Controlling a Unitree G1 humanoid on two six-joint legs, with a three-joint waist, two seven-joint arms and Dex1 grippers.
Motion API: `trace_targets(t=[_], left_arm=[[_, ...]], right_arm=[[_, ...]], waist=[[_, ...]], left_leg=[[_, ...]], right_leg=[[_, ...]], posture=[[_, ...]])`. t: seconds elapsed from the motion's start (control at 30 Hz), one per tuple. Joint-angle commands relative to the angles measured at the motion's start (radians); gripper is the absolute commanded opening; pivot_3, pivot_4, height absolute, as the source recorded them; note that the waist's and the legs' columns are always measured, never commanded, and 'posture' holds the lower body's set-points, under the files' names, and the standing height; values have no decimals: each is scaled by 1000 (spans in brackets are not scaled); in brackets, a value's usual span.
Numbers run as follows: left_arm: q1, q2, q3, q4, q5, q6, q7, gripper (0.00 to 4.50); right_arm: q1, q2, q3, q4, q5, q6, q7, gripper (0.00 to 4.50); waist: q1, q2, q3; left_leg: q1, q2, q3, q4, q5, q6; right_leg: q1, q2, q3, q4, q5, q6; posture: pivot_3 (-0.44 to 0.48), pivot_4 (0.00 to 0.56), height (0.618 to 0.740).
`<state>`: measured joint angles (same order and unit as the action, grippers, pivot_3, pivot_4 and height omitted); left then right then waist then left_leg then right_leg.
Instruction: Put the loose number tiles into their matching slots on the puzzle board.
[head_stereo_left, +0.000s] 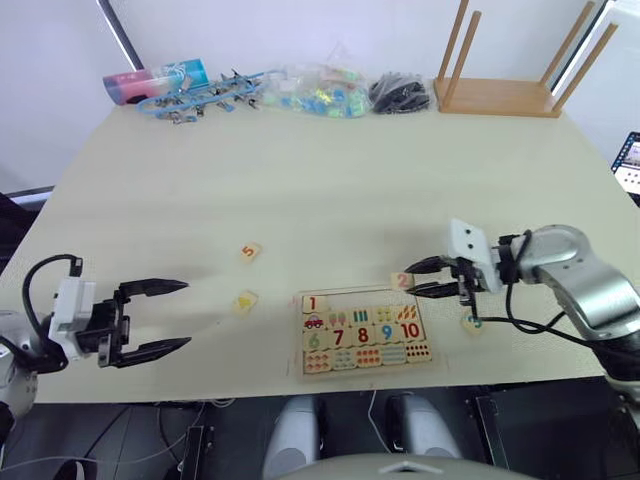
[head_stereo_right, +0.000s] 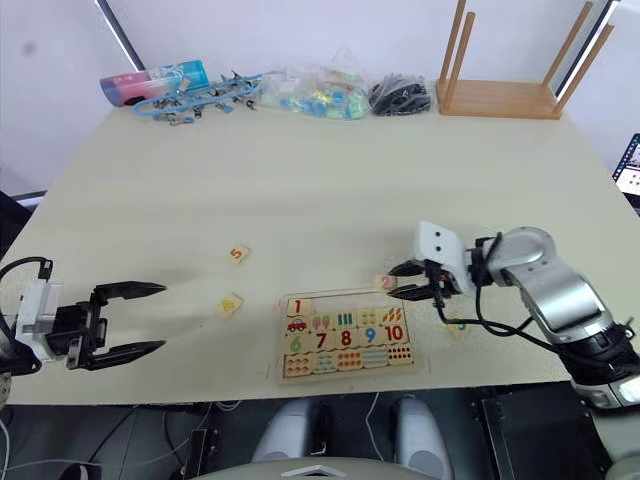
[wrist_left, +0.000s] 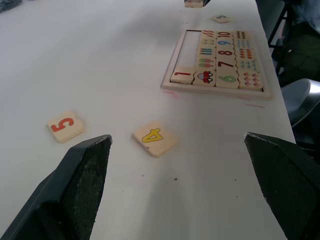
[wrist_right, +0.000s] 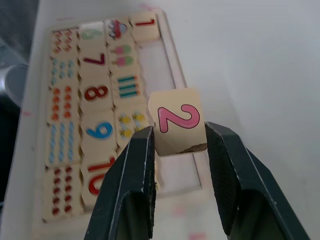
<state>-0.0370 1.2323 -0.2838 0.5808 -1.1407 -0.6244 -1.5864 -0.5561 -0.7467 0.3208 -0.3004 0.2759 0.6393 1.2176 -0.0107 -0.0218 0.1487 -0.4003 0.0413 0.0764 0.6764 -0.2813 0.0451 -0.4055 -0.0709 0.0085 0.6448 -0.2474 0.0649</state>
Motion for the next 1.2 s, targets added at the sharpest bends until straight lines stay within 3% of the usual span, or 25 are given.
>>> trace_targets(t=[0.03, 0.53, 1.2], left_arm=[[-6, 16, -2, -8, -15, -22, -28, 4500], [-11, 31, -47, -73, -22, -24, -28, 4500], [5, 40, -58, -73, -27, -38, -28, 4500]], right_arm=[[-74, 16, 58, -50, -22, 92, -26, 939], [-294, 178, 302, -65, -125, 343, -167, 939], [-364, 270, 480, -14, -201, 394, -234, 939]], waist=[[0, 0, 0], [-2, 0, 0], [-4, -1, 0]], left_leg=[[0, 0, 0, 0, 0, 0], [-2, 0, 0, 0, 0, 0], [-3, 0, 5, 0, 0, 0]], right_leg=[[0, 0, 0, 0, 0, 0], [-3, 0, 0, 1, 0, 0], [-4, 0, -1, 1, 0, 0]], posture=[[0, 150, 737], [0, 150, 737], [0, 150, 737]])
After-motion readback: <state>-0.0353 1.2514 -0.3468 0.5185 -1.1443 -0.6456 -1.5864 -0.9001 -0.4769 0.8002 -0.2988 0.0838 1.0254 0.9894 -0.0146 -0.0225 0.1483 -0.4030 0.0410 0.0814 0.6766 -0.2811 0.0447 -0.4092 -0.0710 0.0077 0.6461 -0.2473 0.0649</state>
